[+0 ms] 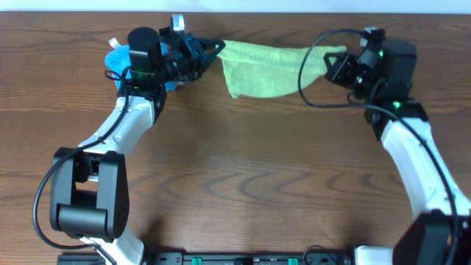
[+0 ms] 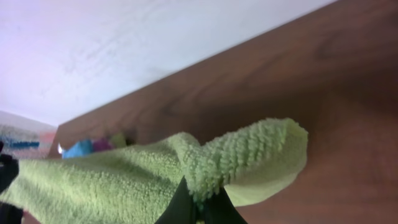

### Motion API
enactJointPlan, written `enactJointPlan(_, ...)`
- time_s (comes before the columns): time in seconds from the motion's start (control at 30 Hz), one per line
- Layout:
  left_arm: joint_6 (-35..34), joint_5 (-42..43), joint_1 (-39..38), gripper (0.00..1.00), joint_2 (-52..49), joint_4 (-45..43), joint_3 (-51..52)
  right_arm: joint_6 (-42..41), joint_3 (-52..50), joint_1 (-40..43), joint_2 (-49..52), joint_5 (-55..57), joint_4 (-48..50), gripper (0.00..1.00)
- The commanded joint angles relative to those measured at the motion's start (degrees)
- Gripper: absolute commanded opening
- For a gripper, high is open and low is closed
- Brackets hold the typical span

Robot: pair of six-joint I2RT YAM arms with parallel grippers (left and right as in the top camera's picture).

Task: Fold the cloth

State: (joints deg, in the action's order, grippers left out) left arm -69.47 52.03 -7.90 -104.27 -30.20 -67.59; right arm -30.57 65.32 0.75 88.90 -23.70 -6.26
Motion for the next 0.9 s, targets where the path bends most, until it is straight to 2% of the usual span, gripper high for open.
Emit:
enactJointPlan(0.0,3.7,-3.6,1.8,0.06,-1.2,0.1,-2.4,-0.7,5.6,-0.3,3.1,2.3,-0.6,0.01)
enactJointPlan(0.33,3.9,4.6,4.2,0.06,-4.7,0.1,-3.6,2.9,8.7,-0.5,4.1,2.5,-7.4,0.01)
enactJointPlan(0.6,4.4,18.2,4.3,0.06,-4.7,0.1,-3.6,7.6,8.7,-0.8,2.6,2.6,-18.1,0.01)
enactJointPlan(0.87,9.0,25.7,2.4,0.06,-4.7,0.5,-3.5,10.9,8.7,-0.7,-0.2,4.4,-25.3,0.01)
